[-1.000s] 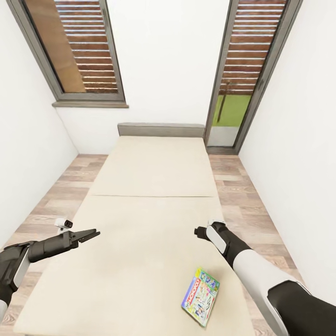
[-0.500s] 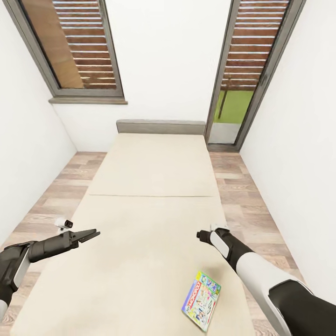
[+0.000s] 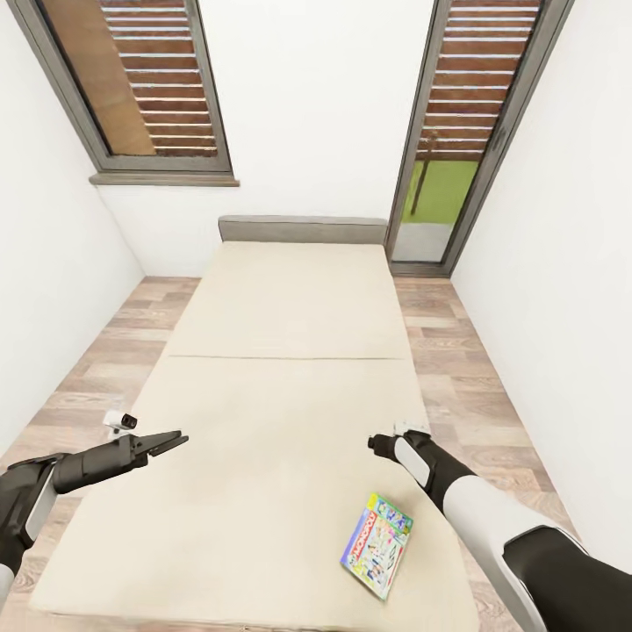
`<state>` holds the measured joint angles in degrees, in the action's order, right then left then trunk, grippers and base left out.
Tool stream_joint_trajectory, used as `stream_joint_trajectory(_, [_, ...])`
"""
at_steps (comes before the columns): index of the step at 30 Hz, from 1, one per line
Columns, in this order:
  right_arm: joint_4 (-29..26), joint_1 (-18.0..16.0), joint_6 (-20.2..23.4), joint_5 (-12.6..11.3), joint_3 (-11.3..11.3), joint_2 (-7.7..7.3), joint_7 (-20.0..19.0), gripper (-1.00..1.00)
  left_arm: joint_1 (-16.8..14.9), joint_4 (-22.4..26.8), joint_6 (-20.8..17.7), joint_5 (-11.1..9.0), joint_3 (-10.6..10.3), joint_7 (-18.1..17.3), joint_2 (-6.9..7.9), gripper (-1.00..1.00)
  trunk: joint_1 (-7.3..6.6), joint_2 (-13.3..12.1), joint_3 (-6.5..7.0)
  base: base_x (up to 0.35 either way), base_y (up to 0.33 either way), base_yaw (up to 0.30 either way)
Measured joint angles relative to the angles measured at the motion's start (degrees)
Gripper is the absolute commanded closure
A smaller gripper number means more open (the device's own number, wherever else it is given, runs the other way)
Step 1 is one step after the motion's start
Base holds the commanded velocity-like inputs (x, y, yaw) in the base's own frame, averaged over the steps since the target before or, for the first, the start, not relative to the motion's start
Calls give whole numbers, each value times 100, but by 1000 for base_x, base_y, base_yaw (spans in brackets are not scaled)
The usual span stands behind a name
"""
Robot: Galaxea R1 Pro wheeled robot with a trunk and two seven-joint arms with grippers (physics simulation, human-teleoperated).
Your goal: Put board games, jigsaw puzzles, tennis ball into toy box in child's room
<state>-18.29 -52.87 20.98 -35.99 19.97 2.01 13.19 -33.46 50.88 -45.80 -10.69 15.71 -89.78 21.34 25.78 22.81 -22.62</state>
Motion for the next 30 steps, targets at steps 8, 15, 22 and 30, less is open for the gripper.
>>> stream_joint_trajectory(8, [2, 0, -8, 0, -6, 9, -9, -100, 0, 0, 0, 3, 3, 0, 0, -100, -2, 1, -76, -88, 0, 0])
stream_joint_trajectory(15, [3, 0, -9, 0, -1, 17, -12, -100, 0, 0, 0, 3, 3, 0, 0, -100, -2, 1, -142, -13, 0, 0])
stream_joint_trajectory(22, [3, 0, -9, 0, 2, 18, -13, -100, 0, 0, 0, 3, 3, 0, 0, -100, -2, 1, -208, -2, 0, 0])
stream_joint_trajectory(30, [3, 0, -9, 0, 2, 22, -13, -100, 0, 0, 0, 3, 3, 0, 0, -100, -2, 1, -284, 0, 0, 0])
